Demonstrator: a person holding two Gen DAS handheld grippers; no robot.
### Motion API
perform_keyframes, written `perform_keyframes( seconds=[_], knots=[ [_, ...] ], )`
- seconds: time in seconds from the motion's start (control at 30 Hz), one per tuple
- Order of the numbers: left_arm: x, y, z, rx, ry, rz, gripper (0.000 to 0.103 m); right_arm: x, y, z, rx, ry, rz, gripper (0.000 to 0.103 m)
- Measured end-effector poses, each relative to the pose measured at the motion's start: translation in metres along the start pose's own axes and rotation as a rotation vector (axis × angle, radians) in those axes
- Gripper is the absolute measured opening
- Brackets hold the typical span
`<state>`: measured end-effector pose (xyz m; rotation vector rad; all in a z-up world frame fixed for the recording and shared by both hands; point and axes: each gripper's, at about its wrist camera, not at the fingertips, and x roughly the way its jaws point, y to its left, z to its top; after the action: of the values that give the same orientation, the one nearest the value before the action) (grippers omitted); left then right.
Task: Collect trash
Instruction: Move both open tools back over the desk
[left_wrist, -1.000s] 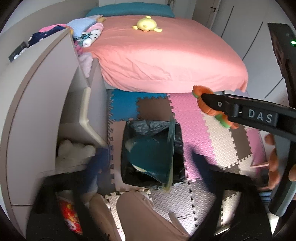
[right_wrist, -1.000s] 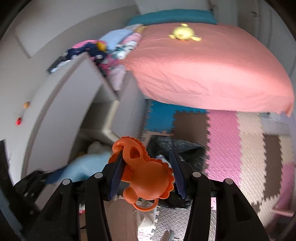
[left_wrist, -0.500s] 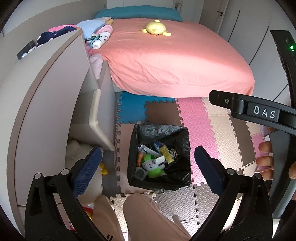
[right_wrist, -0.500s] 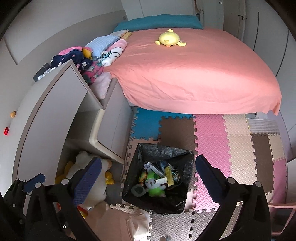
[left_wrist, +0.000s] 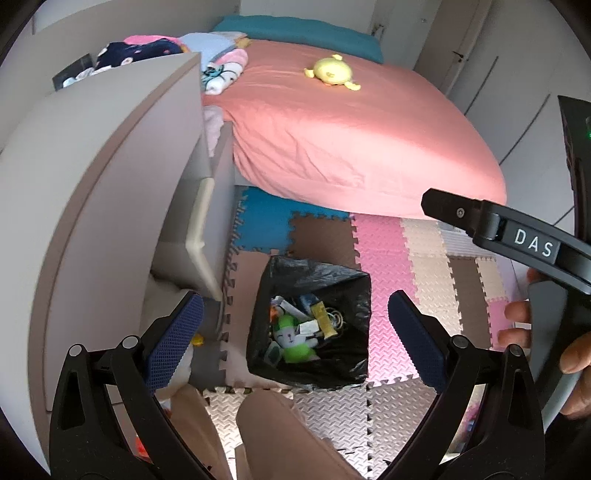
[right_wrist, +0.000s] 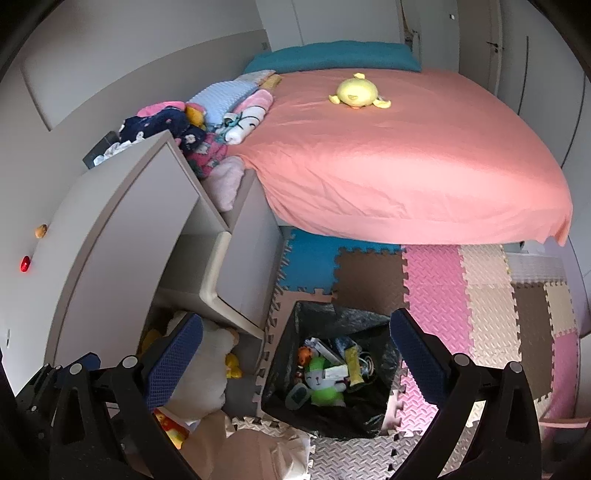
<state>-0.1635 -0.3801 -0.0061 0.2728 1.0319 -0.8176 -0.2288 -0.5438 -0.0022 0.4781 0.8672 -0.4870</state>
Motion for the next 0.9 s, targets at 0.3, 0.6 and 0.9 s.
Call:
perform_keyframes(
  seconds=[0.3,0.6,0.9],
  knots=[
    [-0.030,0.034,0.014,-0.048,-0.051,0.037,0.097,-0.003,0.056,0.025,-0.080,-0.023,0.047,0.101],
    [-0.068,0.110,0.032,-0.141,-0.125,0.141,0.097,0.006,0.141,0.051,-0.185,-0.019,0.118,0.101],
    [-0.101,0.216,0.037,-0.295,-0.171,0.253,0.097,0.025,0.242,0.073,-0.277,0.003,0.229,0.101]
  ],
)
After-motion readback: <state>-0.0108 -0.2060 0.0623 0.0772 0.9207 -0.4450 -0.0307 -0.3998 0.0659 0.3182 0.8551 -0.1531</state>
